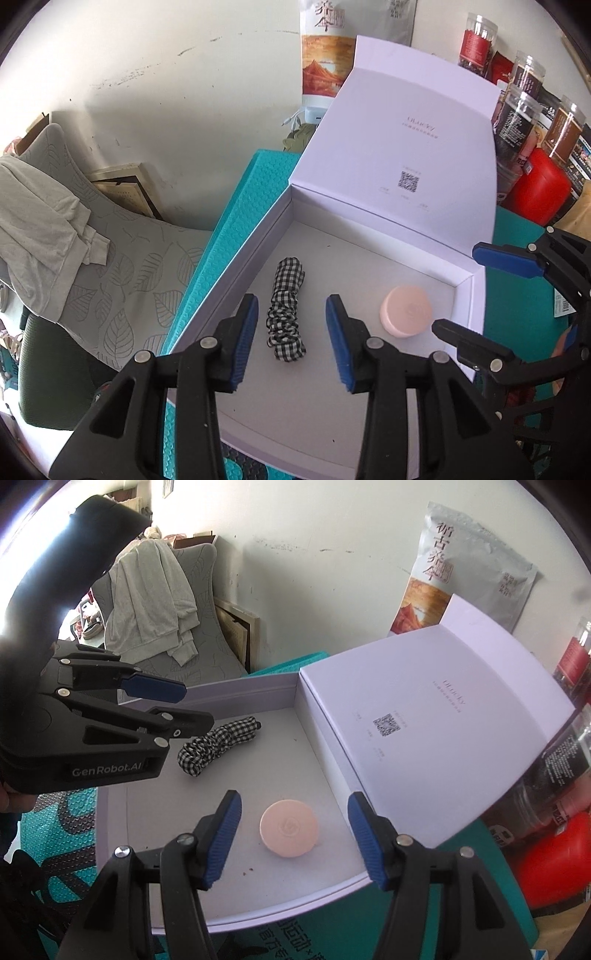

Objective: Organize objects
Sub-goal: 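Open the left gripper on the scrunchie while the right gripper releases the compact, then withdraw both grippers from the box back toward the remaining items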

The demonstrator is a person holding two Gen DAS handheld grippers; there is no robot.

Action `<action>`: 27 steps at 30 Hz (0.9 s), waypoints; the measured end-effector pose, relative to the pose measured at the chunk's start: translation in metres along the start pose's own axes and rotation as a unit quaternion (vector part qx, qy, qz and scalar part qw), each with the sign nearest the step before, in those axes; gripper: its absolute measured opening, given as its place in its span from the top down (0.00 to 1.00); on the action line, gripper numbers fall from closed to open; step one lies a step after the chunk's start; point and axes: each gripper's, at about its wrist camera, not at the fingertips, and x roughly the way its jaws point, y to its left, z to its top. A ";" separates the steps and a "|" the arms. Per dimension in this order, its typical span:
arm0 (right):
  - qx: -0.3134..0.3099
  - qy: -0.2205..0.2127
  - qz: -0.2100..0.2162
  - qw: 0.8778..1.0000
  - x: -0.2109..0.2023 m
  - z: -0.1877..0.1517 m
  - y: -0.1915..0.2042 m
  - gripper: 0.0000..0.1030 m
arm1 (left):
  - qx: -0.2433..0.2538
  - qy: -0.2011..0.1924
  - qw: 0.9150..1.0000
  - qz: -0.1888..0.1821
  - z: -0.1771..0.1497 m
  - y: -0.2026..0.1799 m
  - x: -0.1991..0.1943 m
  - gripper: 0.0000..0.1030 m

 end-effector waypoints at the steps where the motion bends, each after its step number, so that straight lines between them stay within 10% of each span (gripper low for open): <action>1: 0.000 -0.003 -0.001 1.000 -0.005 0.000 0.000 0.41 | 0.001 -0.004 1.000 0.001 -0.002 -0.001 -0.008 0.65; 27: 0.016 -0.075 -0.036 0.996 -0.129 -0.048 0.016 0.41 | 0.015 -0.072 0.997 0.007 -0.061 -0.059 -0.153 0.59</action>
